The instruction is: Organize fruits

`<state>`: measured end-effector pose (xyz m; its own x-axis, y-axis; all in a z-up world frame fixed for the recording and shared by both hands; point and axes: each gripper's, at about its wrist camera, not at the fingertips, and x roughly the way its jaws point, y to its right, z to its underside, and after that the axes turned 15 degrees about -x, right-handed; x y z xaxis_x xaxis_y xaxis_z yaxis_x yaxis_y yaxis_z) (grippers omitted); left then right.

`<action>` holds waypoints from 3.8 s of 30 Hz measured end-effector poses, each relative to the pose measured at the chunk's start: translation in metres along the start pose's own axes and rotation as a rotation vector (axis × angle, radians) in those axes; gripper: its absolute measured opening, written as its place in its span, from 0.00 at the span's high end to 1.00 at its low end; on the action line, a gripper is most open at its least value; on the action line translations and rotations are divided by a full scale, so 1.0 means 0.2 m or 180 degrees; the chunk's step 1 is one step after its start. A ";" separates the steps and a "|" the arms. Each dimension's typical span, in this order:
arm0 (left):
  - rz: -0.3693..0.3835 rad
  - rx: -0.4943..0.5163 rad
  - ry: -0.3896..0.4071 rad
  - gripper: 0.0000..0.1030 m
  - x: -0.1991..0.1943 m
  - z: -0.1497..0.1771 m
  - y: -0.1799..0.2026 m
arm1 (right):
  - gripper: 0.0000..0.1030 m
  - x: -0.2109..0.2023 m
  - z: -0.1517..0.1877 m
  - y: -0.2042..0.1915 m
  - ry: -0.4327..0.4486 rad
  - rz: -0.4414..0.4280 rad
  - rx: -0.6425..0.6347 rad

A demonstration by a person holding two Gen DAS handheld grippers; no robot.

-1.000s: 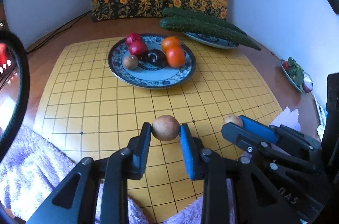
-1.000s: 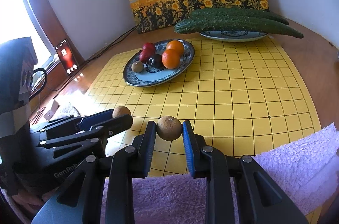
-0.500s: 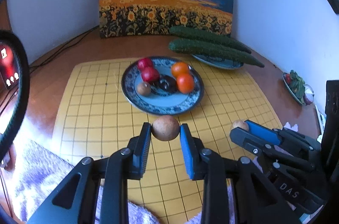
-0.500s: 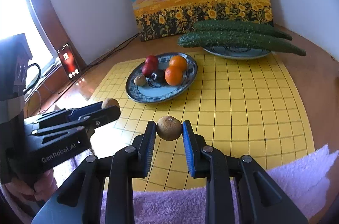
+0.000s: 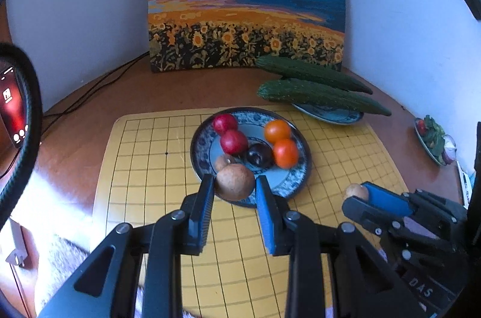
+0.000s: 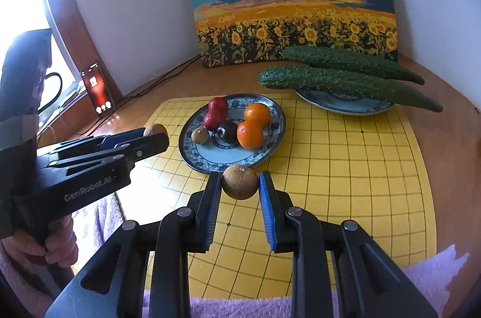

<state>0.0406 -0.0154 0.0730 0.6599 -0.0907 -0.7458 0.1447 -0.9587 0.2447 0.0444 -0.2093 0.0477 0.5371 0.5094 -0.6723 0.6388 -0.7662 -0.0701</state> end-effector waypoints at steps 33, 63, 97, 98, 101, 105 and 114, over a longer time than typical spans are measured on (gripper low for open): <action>0.0046 -0.0112 -0.0151 0.72 0.40 -0.17 -0.14 | 0.74 0.41 -0.10 -0.12 -0.0298 -0.0025 -0.0042; 0.0066 -0.0038 -0.0156 0.66 0.27 -0.13 -0.09 | 0.56 0.31 -0.08 -0.10 -0.0197 0.0070 0.0065; -0.0362 -0.0199 -0.0223 0.37 0.18 0.17 -0.06 | 0.34 0.16 0.11 0.07 -0.0333 0.0385 0.0100; -0.0362 -0.0207 -0.0241 0.37 0.19 0.17 -0.06 | 0.34 0.17 0.12 0.07 -0.0342 0.0387 0.0110; -0.0392 -0.0216 -0.0263 0.37 0.21 0.18 -0.06 | 0.34 0.19 0.12 0.09 -0.0356 0.0389 0.0133; -0.0423 -0.0239 -0.0284 0.37 0.23 0.19 -0.06 | 0.33 0.21 0.13 0.10 -0.0359 0.0386 0.0132; -0.0482 -0.0178 -0.0187 0.32 0.25 0.22 -0.04 | 0.30 0.23 0.12 0.08 -0.0388 0.0437 0.0085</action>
<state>0.0389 -0.0232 0.0064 0.5834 0.0364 -0.8114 0.2812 -0.9463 0.1598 0.0651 -0.2078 -0.0016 0.5466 0.3492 -0.7611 0.5483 -0.8362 0.0101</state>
